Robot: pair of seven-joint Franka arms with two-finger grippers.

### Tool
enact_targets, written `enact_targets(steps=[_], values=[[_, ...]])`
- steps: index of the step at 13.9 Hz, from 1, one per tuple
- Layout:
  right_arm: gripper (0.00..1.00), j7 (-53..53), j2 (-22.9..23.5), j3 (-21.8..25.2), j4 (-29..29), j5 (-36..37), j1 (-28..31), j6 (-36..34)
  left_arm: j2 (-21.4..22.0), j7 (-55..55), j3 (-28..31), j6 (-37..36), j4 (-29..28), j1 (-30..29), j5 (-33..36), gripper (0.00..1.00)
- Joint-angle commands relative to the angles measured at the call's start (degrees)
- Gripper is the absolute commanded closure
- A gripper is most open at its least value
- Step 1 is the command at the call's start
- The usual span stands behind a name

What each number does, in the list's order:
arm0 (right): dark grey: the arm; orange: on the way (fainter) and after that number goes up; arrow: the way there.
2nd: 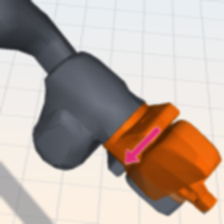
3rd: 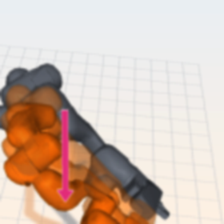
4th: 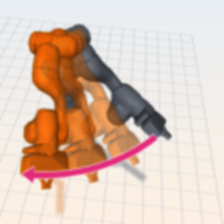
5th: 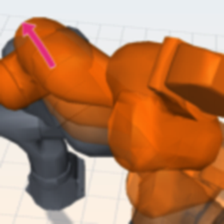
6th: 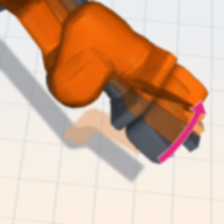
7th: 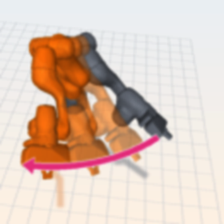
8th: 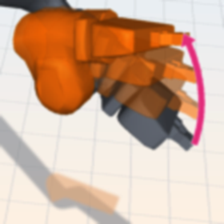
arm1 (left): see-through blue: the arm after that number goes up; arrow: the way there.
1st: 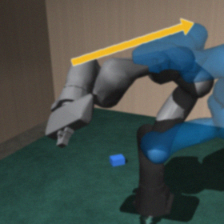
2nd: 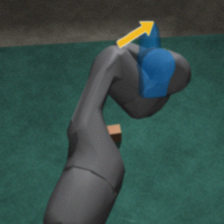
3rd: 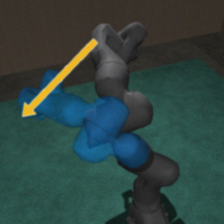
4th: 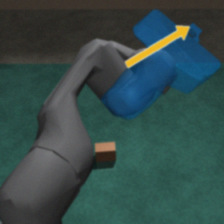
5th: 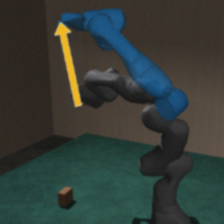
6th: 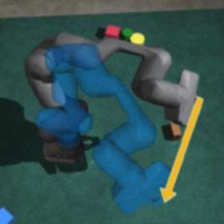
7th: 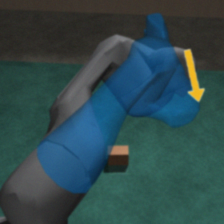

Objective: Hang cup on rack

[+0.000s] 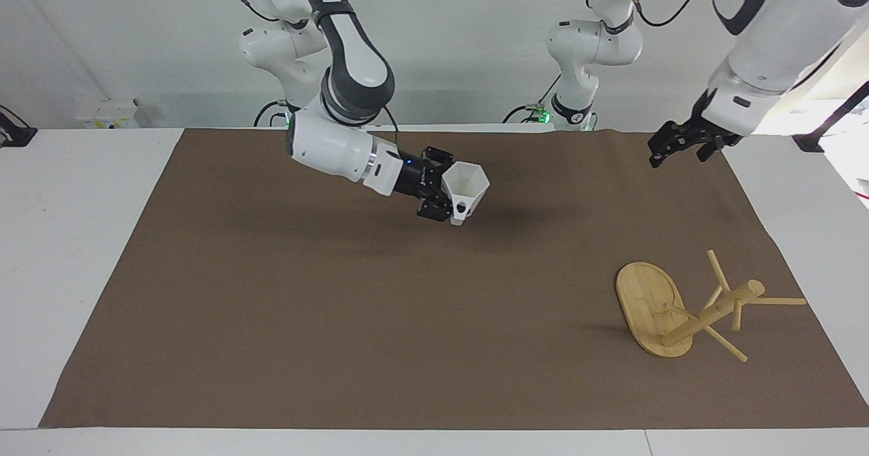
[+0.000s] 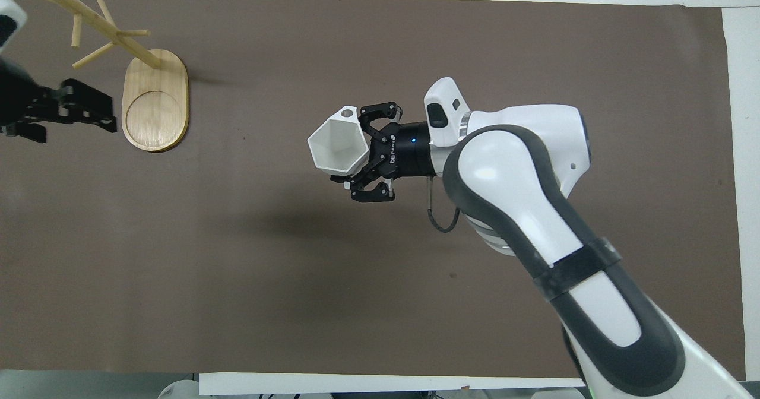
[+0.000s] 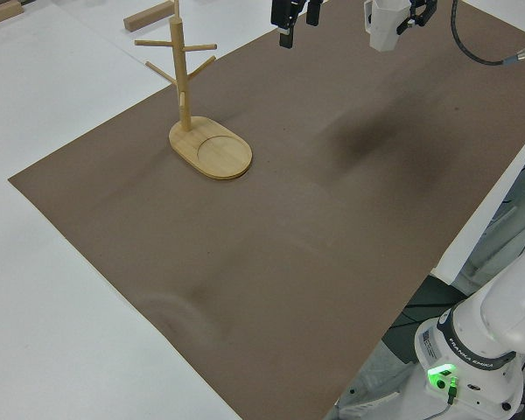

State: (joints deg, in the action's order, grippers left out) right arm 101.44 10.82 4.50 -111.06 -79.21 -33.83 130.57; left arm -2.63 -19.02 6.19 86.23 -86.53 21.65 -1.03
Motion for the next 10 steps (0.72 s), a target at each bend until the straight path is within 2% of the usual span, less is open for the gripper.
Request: enact_targets(steps=[1,4,7,10], values=[[0.79,-1.9,0.7,0.4,0.1,-3.1,-3.0,4.7,1.1,-9.7,0.5,4.8,-2.2,7.5,0.7,0.0],[0.79,-2.5,1.0,0.4,0.5,-3.9,-4.5,7.1,-1.4,-18.7,0.5,6.2,-0.2,15.2,0.1,0.0],[0.79,-2.8,1.2,-0.2,1.0,-4.0,-4.6,7.6,-2.3,-19.1,0.4,6.9,-0.8,17.2,-1.4,0.02],[0.78,-2.8,1.5,-0.3,1.4,-4.0,-4.4,7.7,-4.5,-21.3,0.3,8.8,-1.4,18.3,-1.6,0.14]])
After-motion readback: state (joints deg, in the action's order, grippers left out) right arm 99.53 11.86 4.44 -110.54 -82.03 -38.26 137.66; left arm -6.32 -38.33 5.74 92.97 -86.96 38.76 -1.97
